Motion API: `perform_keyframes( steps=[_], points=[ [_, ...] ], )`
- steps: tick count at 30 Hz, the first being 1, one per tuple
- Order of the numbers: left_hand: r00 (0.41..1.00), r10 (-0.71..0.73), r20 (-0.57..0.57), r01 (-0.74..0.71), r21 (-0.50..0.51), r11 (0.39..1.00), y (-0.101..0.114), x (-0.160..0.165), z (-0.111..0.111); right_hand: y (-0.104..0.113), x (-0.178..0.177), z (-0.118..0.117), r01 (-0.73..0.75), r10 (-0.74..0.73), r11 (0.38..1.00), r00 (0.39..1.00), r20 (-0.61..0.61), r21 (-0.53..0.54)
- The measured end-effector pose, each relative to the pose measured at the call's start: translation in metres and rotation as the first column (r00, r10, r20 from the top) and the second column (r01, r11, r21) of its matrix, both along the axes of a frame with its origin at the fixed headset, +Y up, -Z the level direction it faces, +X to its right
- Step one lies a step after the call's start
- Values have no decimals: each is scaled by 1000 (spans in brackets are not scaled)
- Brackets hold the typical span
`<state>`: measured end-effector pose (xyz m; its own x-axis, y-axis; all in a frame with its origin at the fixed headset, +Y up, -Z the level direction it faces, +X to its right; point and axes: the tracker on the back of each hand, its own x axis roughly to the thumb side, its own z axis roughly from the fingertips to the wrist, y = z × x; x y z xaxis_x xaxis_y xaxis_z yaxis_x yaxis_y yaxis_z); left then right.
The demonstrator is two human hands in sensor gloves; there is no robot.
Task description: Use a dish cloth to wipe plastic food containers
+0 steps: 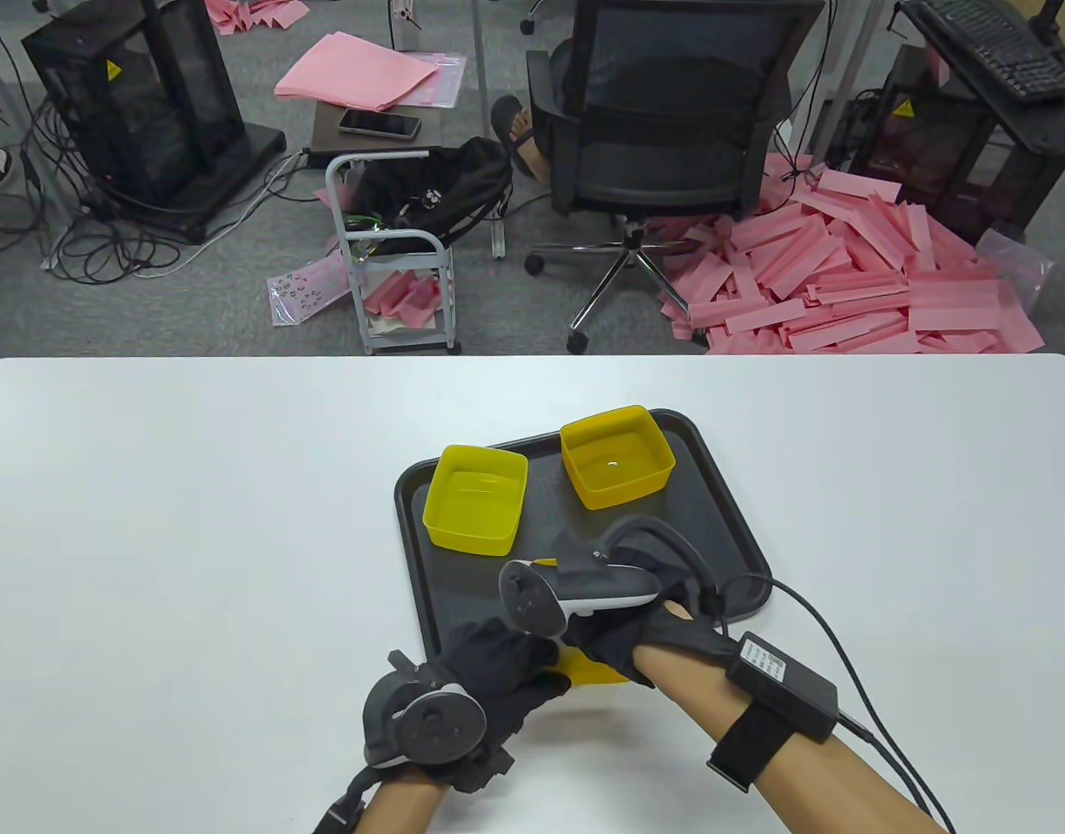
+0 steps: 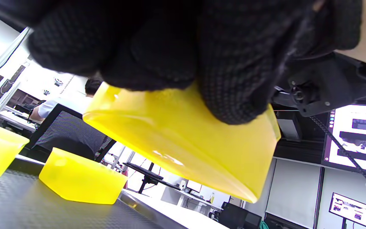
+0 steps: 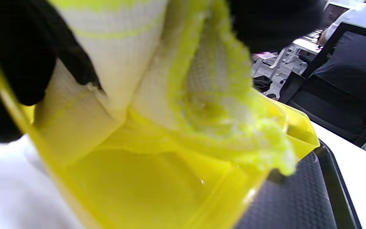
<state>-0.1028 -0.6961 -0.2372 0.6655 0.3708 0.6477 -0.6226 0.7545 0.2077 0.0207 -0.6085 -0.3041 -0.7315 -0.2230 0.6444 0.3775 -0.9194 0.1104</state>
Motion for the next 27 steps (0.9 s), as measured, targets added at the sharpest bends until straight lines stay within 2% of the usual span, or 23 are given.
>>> perform_keyframes(
  steps=[6,14,17,27],
  points=[
    [1000,-3,15,3,5,1000,0,2,1,5,-13,0,-16,15,985,1000,8,172],
    [1000,15,20,-16,38,999,1,2,4,-1,-25,-1,-108,122,918,993,-11,382],
    [999,32,7,-32,40,999,1,0,3,-2,-23,-1,-141,157,895,988,-3,422],
    [999,38,-27,-38,24,999,1,-5,1,-9,-6,-5,-216,245,867,969,-8,449]
  ],
)
